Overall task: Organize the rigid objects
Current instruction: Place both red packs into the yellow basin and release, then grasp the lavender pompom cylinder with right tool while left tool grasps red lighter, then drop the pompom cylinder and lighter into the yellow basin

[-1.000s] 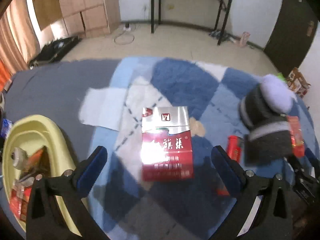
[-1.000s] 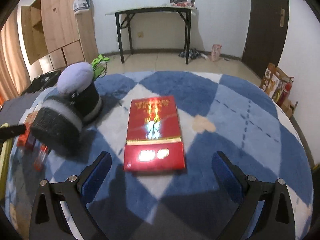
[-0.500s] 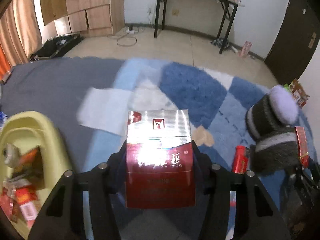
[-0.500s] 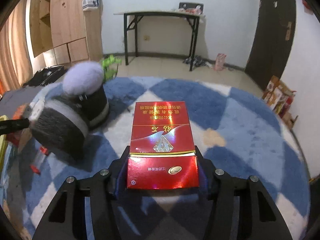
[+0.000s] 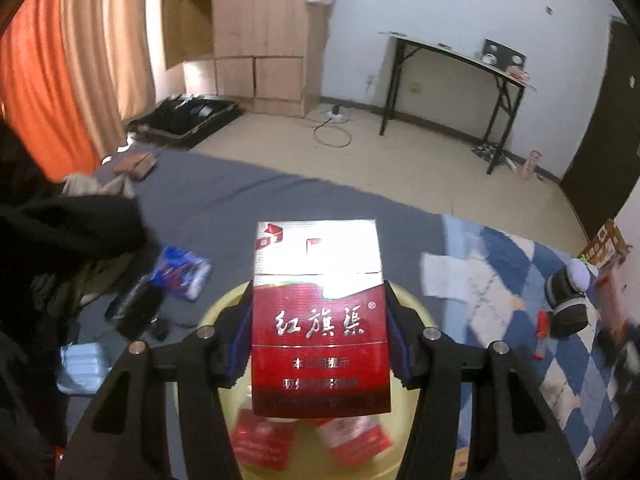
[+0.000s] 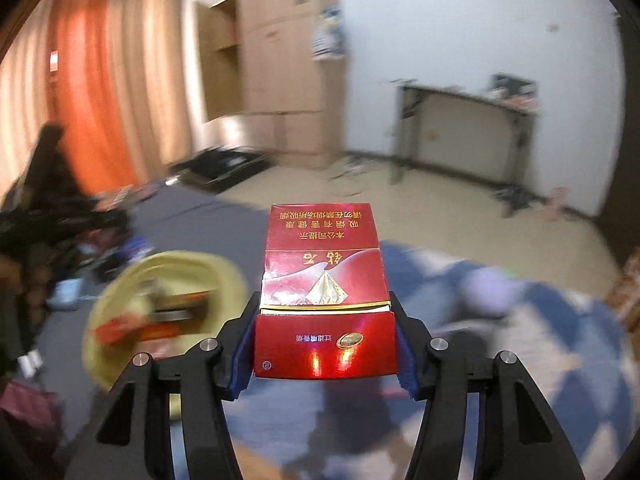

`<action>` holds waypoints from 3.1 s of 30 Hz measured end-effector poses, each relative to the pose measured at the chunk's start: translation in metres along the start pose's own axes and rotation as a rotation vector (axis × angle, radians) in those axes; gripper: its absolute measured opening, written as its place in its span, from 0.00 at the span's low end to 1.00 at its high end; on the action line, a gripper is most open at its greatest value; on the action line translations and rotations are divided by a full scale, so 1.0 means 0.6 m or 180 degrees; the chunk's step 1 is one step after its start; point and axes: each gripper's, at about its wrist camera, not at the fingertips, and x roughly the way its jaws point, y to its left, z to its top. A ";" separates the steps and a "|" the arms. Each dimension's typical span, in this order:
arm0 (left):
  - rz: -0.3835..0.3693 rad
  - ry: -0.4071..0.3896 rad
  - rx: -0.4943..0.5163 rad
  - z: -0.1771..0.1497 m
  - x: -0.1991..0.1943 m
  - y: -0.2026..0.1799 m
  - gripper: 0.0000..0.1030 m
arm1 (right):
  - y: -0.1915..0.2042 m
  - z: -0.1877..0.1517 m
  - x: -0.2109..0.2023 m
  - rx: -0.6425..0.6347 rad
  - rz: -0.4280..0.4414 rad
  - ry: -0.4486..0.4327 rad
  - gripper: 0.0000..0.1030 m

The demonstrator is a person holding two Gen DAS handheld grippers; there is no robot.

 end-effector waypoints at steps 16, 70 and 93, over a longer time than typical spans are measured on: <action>-0.0107 0.0878 -0.0340 -0.056 0.176 0.070 0.55 | 0.237 -0.078 0.236 -0.0798 0.0592 0.1017 0.54; -0.1271 0.0415 0.1411 -0.206 0.192 -0.518 0.23 | -0.371 -0.039 0.177 0.0693 -0.0529 0.0146 0.55; -0.0369 -0.0074 -0.0031 -0.044 -0.021 0.015 0.23 | 0.090 -0.007 0.111 -0.0040 0.0617 0.0162 0.55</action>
